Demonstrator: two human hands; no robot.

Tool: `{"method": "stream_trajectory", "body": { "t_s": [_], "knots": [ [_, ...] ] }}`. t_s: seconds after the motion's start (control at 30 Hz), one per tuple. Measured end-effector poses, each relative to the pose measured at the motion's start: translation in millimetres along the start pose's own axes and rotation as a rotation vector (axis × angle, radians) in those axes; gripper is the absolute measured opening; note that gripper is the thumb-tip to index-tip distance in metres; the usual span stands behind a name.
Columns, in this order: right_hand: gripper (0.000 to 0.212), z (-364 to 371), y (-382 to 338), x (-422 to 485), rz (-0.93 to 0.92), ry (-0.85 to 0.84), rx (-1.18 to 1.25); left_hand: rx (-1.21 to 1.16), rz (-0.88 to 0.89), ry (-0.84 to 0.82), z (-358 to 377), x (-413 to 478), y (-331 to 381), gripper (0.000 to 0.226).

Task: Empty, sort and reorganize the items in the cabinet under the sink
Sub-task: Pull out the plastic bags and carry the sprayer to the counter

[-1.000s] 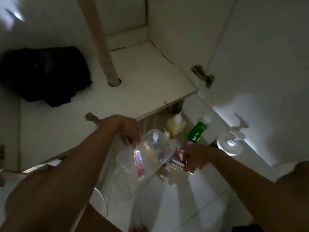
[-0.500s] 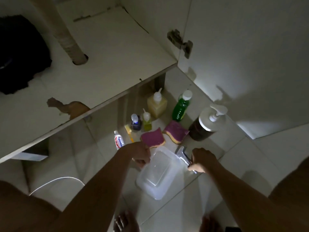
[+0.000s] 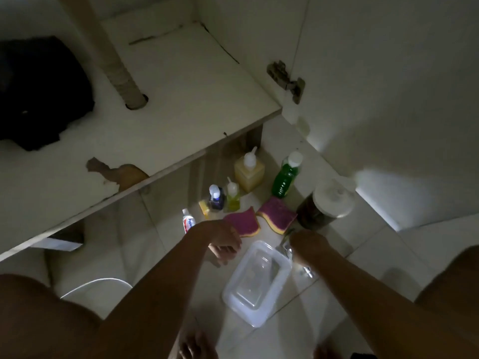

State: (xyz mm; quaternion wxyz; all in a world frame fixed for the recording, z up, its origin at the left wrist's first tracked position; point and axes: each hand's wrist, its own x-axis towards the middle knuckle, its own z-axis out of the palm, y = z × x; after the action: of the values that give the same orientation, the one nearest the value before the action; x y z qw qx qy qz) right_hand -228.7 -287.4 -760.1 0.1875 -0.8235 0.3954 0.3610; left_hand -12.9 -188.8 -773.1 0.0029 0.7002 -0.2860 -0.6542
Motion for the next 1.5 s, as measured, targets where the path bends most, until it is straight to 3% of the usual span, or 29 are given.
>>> {"method": "stream_trajectory", "body": {
  "t_s": [0.07,0.27,0.43,0.57,0.67,0.8,0.87,0.93,1.03,1.23,1.33,1.43,1.5],
  "knots": [
    [0.039,-27.5,-23.4,1.6,-0.053,-0.002,0.047,-0.044,0.027,0.031,-22.6,-20.6,8.5,0.019],
    [0.037,-167.8,-130.8,-23.1,-0.369,0.166,0.020,-0.121,0.134,0.159,-129.5,-125.1,19.3,0.012],
    [0.023,-249.3,-224.0,-29.1,-0.577,0.300,0.202,-0.220,0.184,0.541,-222.6,-214.0,-28.6,0.022],
    [0.022,-281.7,-285.3,-18.0,-0.638,0.306,0.364,-0.161,0.175,1.056,-275.3,-247.0,-87.2,0.027],
    [0.034,-295.8,-330.8,1.2,-0.654,0.307,0.430,-0.316,0.153,1.385,-304.2,-254.9,-139.9,0.044],
    [0.057,-308.2,-375.8,28.1,-0.635,0.299,0.559,-0.505,0.104,1.660,-322.7,-255.7,-182.4,0.089],
    [0.068,-310.4,-395.2,40.7,-0.626,0.274,0.643,-0.516,0.002,1.804,-327.3,-253.7,-194.0,0.098],
    [0.082,-313.0,-413.5,51.6,-0.603,0.195,0.732,-0.563,-0.043,1.826,-337.0,-252.8,-202.2,0.111],
    [0.094,-316.9,-436.6,76.8,-0.583,0.100,0.888,-0.676,0.018,1.720,-361.2,-250.7,-211.1,0.137],
    [0.088,-315.4,-484.5,115.7,-0.595,0.132,1.097,-0.784,0.240,1.499,-395.1,-214.5,-238.5,0.142],
    [0.100,-301.9,-503.5,131.8,-0.600,0.120,1.116,-0.916,0.306,1.444,-396.9,-194.4,-248.2,0.126],
    [0.078,-291.5,-508.3,130.9,-0.658,0.141,1.137,-1.003,0.271,1.372,-393.6,-187.7,-246.7,0.091],
    [0.071,-288.3,-503.6,133.6,-0.671,0.139,1.197,-0.946,0.252,1.376,-389.4,-191.9,-240.7,0.082]
  ]
}}
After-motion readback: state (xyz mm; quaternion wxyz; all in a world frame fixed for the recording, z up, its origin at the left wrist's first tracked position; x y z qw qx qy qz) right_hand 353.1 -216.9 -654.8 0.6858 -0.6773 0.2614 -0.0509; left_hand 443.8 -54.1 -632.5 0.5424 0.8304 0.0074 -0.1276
